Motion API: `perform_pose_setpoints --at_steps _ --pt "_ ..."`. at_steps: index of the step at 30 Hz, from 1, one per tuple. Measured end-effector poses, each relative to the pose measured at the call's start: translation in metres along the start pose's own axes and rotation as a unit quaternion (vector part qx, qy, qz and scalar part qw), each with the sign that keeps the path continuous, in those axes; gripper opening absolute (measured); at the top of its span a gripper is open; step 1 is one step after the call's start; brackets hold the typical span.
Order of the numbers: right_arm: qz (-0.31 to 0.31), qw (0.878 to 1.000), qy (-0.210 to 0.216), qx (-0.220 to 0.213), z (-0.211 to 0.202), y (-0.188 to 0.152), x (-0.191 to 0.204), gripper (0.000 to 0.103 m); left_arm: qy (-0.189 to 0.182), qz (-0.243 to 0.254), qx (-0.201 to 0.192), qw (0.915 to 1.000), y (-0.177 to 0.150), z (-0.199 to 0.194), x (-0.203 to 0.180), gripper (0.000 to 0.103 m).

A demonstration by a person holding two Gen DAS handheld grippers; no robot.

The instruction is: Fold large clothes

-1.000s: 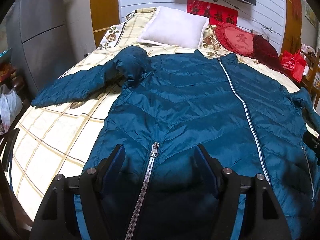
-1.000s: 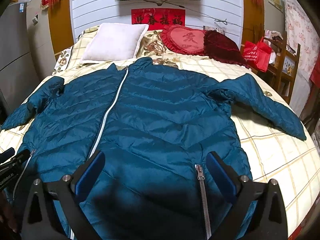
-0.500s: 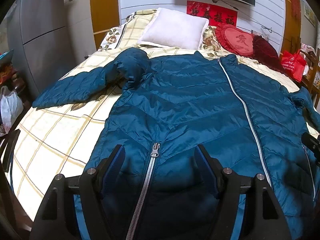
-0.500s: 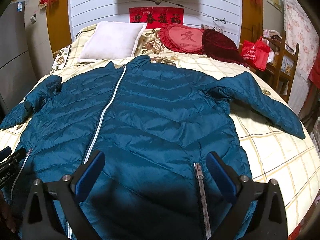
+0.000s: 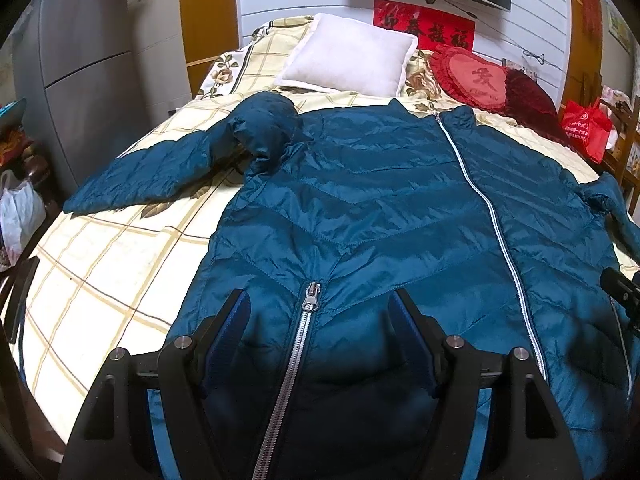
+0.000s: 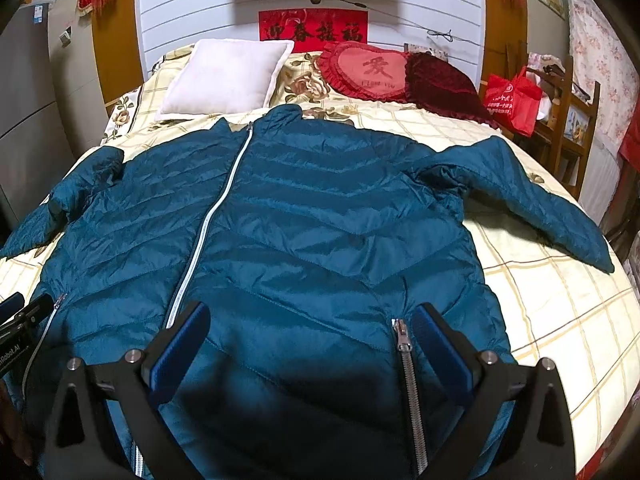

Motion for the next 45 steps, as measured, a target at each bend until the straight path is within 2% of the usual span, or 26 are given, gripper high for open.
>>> perform_pose_setpoints --at_steps 9,25,32,45 --pt "-0.017 1.000 -0.018 -0.017 0.000 -0.001 -0.001 0.103 0.005 0.002 0.004 1.0000 -0.001 0.005 0.001 0.054" --pt "-0.029 0.999 -0.007 0.017 0.003 -0.008 0.008 0.103 0.008 -0.003 0.007 0.9999 -0.002 0.003 0.007 0.054" --pt "-0.014 0.999 0.018 0.033 -0.002 -0.009 0.016 0.103 0.010 -0.005 0.006 0.9999 -0.001 0.001 0.010 0.054" --pt "0.004 0.998 0.053 0.027 -0.037 0.028 0.038 0.103 0.010 -0.012 -0.010 0.9998 0.004 -0.012 0.016 0.054"
Point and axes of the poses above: each gripper's, at about its wrist camera, not at the fingertips, and z roughly the way its jaws point, x to its left, y to its top, the point moved 3 cm from there along z, roughly the way its jaws point, and after that the axes turned 4 degrees about -y, right-handed, at the moved point
